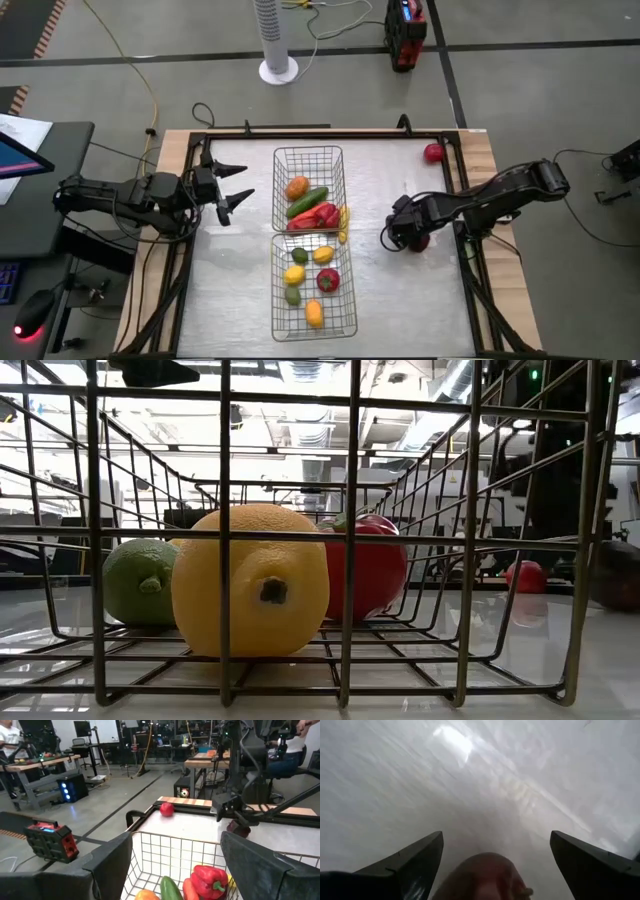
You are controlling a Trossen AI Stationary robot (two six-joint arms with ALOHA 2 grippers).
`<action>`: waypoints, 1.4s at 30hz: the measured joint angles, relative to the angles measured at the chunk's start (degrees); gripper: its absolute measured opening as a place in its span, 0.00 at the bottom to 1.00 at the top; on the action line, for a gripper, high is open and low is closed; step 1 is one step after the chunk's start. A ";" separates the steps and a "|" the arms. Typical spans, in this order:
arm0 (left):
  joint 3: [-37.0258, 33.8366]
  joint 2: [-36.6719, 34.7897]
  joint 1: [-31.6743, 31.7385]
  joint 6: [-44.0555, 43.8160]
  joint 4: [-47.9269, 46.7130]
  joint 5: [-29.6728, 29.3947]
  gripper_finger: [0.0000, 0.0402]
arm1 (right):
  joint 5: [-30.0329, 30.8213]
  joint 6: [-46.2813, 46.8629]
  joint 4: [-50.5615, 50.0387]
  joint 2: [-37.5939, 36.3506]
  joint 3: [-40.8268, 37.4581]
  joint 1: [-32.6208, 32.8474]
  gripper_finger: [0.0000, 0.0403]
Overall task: Sort produce into baskets
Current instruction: Put the red apple into the bottom wire basket
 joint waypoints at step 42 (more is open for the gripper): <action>0.00 0.11 -0.02 -2.16 0.09 2.08 0.73 | 2.77 17.11 -9.92 -0.02 3.25 19.90 0.97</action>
